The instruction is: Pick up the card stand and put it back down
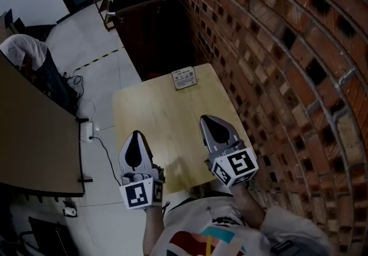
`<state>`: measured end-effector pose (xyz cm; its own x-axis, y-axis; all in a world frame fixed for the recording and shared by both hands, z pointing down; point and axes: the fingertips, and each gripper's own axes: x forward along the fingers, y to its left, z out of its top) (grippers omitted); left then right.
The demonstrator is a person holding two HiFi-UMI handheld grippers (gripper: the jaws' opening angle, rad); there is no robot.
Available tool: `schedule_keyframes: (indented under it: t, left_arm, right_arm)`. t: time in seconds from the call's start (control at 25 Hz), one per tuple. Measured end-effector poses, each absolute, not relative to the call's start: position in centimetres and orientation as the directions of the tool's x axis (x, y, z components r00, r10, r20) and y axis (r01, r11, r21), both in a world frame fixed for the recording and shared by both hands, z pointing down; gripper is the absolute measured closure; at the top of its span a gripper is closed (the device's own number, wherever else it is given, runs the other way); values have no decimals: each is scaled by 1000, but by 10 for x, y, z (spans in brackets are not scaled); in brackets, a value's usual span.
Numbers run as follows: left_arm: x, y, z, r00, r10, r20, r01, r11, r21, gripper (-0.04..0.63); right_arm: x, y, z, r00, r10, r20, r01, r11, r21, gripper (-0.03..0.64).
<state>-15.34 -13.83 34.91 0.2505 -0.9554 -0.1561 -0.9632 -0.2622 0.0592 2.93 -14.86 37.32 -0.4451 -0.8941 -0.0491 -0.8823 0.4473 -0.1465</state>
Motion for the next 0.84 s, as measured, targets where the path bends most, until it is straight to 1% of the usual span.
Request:
schedule_keyframes:
  t: [0.4, 0.6, 0.84]
  left_arm:
    - [-160, -138, 352, 231, -961, -151, -968, -243, 62, 591]
    - [-164, -140, 346, 197, -967, -163, -975, -211, 73, 591]
    - [-162, -141, 347, 205, -966, -157, -973, -219, 76, 591]
  right_arm:
    - [37, -153, 372, -433, -900, -48, -886, 435, -163, 617]
    - [43, -156, 372, -420, -906, -46, -892, 422, -163, 617]
    - [46, -158, 372, -413, -910, -41, -894, 414, -169, 617]
